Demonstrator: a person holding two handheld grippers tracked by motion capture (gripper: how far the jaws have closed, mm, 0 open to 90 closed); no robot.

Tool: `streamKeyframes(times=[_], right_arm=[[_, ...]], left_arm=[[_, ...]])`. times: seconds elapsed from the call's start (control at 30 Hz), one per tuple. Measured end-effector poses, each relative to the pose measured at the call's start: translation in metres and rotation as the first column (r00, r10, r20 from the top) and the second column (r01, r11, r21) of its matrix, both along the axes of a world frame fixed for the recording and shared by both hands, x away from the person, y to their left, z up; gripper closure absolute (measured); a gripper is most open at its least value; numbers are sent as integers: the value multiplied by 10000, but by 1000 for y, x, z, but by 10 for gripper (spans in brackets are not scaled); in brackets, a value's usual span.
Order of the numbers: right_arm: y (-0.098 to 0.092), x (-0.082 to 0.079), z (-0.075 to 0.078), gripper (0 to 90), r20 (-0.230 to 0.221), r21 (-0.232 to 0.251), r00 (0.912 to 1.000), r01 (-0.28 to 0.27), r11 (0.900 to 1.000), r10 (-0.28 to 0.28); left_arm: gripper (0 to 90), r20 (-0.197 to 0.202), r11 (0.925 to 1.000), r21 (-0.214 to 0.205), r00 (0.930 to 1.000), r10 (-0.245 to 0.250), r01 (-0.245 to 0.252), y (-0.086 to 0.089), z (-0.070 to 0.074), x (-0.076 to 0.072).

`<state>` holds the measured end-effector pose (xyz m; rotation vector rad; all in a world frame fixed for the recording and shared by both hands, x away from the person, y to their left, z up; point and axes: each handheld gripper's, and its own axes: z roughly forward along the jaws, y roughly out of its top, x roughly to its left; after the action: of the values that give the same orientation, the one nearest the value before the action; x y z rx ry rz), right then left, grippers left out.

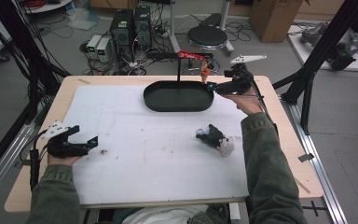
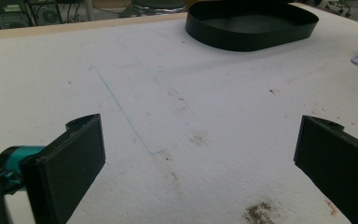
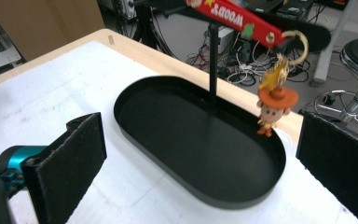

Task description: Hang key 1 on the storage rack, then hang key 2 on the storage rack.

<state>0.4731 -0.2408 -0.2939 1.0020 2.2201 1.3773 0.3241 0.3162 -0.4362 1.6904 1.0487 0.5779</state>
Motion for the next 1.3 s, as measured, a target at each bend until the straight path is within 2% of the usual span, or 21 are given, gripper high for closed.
streamKeyframes(times=[0.13, 0.3, 0.33, 0.57, 0.73, 0.77, 0.93, 1.1, 1.3], right_arm=[[-6, -11, -8, 4, 96, -93, 10000, 18, 10000, -17], [-14, -25, -15, 4, 169, 46, 9998, 51, 10000, -52], [-16, -28, -16, 4, 306, 60, 9995, 5, 10000, -7], [-29, -53, -29, 4, 484, 251, 9986, 221, 9994, -233], [-37, -61, -40, 4, 481, 306, 9981, 378, 9988, -393], [-38, -62, -42, 4, 345, 383, 9984, 440, 9983, -454], [-44, -65, -50, 4, 246, 468, 9984, 499, 9977, -511], [-43, -69, -55, 5, 138, 84, 9985, 532, 9985, -533], [-34, -73, -57, 5, 139, -338, 9995, 284, 9990, -279]], left_arm=[[23, 24, 10000, 11, 10000, 13, -13, 0, 0, -1], [23, 12, 10000, 25, 10000, 18, -18, 1, 0, -1], [23, 16, 10000, 23, 10000, 25, -25, 1, 0, 0], [23, 37, 10000, 45, 10000, 33, -33, 1, 0, 0], [23, 16, 10000, 56, 10000, 24, -24, 1, -1, 1], [24, 17, 10000, 64, 10000, 24, -24, 2, -1, 1], [23, -5, 10000, 64, 10000, 35, -35, 1, -1, 0], [23, -7, 10000, 82, 10000, 45, -45, 1, -1, 1], [23, -22, 9999, 110, 10000, 30, -30, 1, -1, 1]])
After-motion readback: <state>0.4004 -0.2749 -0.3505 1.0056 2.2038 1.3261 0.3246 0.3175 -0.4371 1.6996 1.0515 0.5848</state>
